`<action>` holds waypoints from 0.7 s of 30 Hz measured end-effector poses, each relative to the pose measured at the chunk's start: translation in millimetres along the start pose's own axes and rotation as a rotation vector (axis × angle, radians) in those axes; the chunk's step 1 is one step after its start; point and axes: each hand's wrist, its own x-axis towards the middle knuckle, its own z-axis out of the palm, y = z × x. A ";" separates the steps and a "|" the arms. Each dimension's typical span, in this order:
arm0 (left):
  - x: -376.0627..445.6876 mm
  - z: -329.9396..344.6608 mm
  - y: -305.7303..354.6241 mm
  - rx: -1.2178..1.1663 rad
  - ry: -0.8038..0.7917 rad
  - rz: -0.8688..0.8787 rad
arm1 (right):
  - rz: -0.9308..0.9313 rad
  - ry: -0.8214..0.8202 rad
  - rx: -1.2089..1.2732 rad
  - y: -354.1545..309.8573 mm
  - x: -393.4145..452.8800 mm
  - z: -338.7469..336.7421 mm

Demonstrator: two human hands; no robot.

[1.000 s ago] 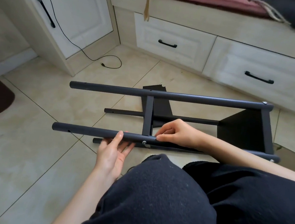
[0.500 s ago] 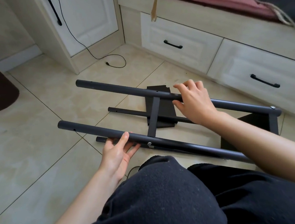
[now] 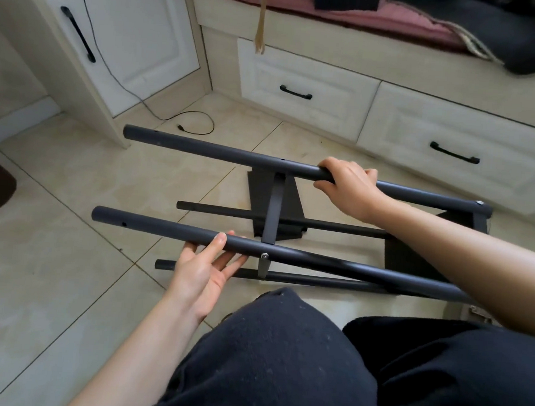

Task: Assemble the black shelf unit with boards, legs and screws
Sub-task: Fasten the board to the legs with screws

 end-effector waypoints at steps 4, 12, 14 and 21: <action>3.2 21.5 15.6 0.083 -0.114 0.091 | 0.081 0.048 0.072 7.3 -3.3 -21.6; 0.2 94.1 63.8 0.352 -0.315 0.234 | 0.250 0.097 0.303 23.0 -15.7 -81.7; -5.3 115.2 76.3 0.458 -0.343 0.272 | 0.269 0.113 0.332 29.1 -20.9 -92.9; -30.4 182.8 94.9 0.735 -0.476 0.367 | 0.366 0.097 0.401 52.7 -50.7 -116.6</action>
